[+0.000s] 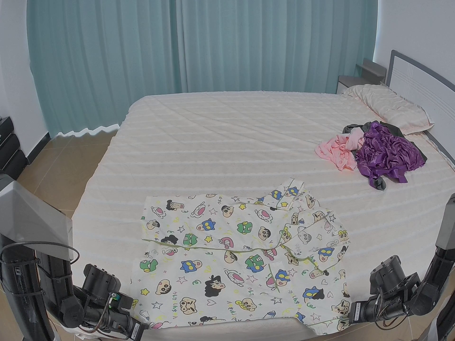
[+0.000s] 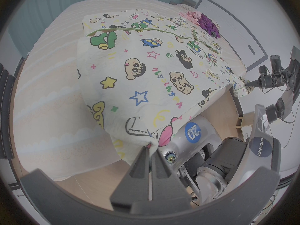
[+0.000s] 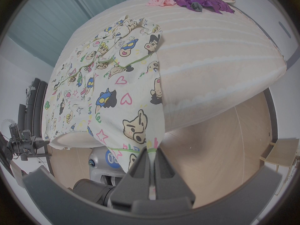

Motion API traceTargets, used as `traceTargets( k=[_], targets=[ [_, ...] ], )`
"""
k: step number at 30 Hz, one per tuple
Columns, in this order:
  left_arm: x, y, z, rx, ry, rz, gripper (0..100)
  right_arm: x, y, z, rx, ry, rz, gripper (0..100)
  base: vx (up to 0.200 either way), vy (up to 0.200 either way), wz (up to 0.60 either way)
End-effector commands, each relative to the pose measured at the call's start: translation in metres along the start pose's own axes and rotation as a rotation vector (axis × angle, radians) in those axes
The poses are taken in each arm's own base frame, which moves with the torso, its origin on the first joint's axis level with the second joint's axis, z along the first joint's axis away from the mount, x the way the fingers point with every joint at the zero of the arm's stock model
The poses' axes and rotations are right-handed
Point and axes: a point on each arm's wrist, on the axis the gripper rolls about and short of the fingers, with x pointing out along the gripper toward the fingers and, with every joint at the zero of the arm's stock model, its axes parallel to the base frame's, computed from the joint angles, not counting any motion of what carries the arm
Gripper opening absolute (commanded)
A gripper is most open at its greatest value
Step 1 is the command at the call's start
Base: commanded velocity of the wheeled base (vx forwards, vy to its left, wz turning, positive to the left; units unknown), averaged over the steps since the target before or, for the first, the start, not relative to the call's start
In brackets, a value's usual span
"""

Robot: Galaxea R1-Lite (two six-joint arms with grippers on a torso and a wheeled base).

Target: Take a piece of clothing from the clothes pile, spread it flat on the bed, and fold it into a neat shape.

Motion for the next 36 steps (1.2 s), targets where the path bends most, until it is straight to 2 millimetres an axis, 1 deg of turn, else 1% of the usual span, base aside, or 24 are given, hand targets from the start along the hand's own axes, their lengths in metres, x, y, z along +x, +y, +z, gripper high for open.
traceTargets(
  k=[1,5,8,13,14,16,17,21,24,26,27,30,32,36],
  targets=[
    [-0.001,0.0,-0.005,-0.006,0.022,0.0,0,0.002,-0.002,-0.007,-0.014,0.037,-0.02,0,0.0,0.0,0.0],
    [-0.002,0.0,-0.006,-0.005,0.028,0.003,0,0.002,-0.002,-0.008,-0.022,0.047,-0.022,0,0.0,0.0,0.0],
    [-0.003,0.0,-0.007,-0.006,0.037,0.02,0,0.002,0.0,-0.013,-0.045,0.077,-0.031,0,0.0,0.0,0.0],
    [-0.004,0.0,-0.007,0.012,0.044,0.024,0,0.002,0.0,-0.013,-0.048,0.075,-0.03,0,0.0,0.0,0.0],
    [-0.004,0.0,-0.007,0.012,0.044,0.025,100,0.002,0.0,-0.013,-0.048,0.08,-0.031,0,0.0,0.0,0.0],
    [-0.003,0.0,-0.007,0.013,0.042,0.025,100,0.003,0.0,-0.013,-0.048,0.082,-0.033,0,0.0,0.0,0.0],
    [-0.004,0.0,-0.007,0.011,0.043,0.025,100,0.004,0.0,-0.014,-0.048,0.086,-0.036,100,0.0,0.0,0.0],
    [-0.004,0.001,-0.007,-0.011,0.041,0.029,100,0.003,0.0,-0.014,-0.048,0.082,-0.035,100,0.0,0.0,0.0],
    [-0.012,0.007,-0.005,-0.087,0.005,0.035,100,-0.004,0.001,-0.01,-0.033,0.028,-0.012,100,0.0,0.0,0.0],
    [-0.024,0.011,-0.001,-0.136,-0.059,0.029,100,-0.011,0.003,-0.007,-0.007,-0.016,0.014,100,0.0,0.0,0.0],
    [-0.027,0.012,0.0,-0.145,-0.077,0.024,100,-0.012,0.003,-0.006,0.0,-0.025,0.02,100,0.0,0.0,0.0],
    [-0.051,0.016,0.008,-0.221,-0.228,-0.009,100,-0.024,0.004,-0.003,0.043,-0.087,0.069,100,0.0,0.0,0.0],
    [-0.065,0.015,0.012,-0.274,-0.317,-0.026,100,-0.03,0.004,-0.001,0.062,-0.12,0.097,100,0.0,0.0,0.0],
    [-0.085,0.009,0.016,-0.385,-0.429,-0.095,100,-0.039,0.005,0.001,0.075,-0.169,0.136,100,0.0,0.0,0.0]
  ],
)
